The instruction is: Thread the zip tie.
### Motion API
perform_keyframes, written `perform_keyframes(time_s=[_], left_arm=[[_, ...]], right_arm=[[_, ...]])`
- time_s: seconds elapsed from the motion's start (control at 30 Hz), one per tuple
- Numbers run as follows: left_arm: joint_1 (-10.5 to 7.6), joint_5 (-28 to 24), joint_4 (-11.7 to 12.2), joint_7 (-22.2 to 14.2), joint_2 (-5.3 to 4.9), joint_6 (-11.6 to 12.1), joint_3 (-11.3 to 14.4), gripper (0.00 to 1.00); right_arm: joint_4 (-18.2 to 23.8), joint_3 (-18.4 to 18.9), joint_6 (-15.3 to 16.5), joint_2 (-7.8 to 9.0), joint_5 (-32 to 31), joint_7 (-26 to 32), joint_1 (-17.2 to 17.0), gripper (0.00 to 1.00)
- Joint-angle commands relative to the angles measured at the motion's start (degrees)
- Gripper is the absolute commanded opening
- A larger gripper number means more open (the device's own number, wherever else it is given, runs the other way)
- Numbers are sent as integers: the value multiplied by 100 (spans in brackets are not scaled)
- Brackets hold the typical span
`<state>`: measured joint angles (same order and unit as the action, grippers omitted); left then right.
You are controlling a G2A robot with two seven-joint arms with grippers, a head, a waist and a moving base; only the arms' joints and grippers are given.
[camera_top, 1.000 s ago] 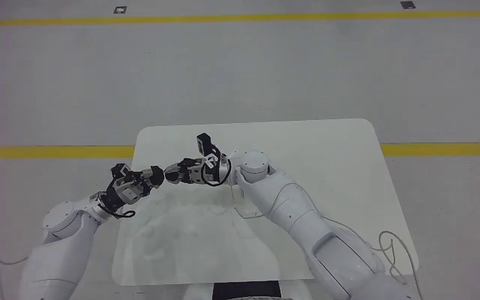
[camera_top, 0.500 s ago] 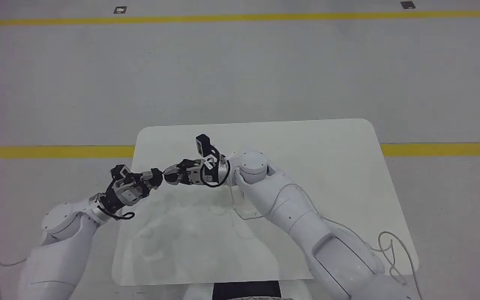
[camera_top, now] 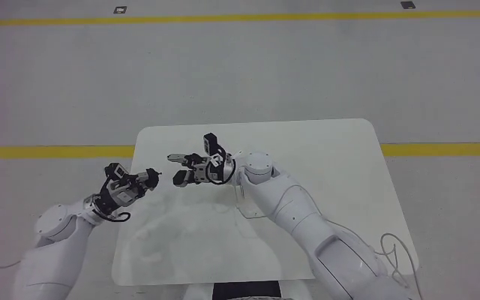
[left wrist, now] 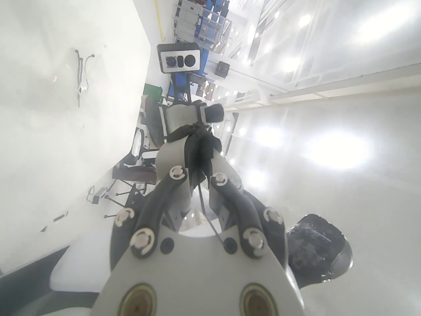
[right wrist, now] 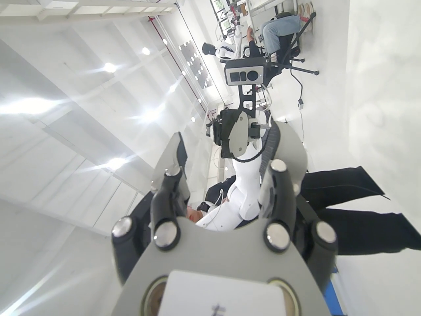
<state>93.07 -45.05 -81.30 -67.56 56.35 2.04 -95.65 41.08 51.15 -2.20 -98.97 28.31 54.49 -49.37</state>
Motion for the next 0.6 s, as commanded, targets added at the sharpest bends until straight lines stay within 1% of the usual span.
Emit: perform_keyframes(time_s=[0.0,0.03,0.1,0.13,0.43,0.47,0.5,0.57], left_arm=[[-7,53,7,-72,-1,404,-45,0],[6,63,21,-143,5,742,-59,0],[19,-162,59,-295,22,929,-42,0],[8,-162,43,-340,21,1000,-47,0],[8,-162,43,-340,21,1000,-47,0],[-20,-212,44,-209,33,1031,-27,0],[-54,-115,101,-246,38,1260,9,0],[-113,-448,320,-331,75,1475,87,0]], right_arm=[[31,83,-41,28,84,3,-38,100],[45,127,-120,45,141,20,-61,100],[45,162,-241,71,123,7,-55,100],[43,170,-250,75,114,-26,-53,100],[43,170,-250,75,114,-26,-53,100],[43,170,-250,75,114,-26,-53,100],[43,170,-250,75,114,-26,-53,100],[43,170,-250,75,114,-26,-53,100]])
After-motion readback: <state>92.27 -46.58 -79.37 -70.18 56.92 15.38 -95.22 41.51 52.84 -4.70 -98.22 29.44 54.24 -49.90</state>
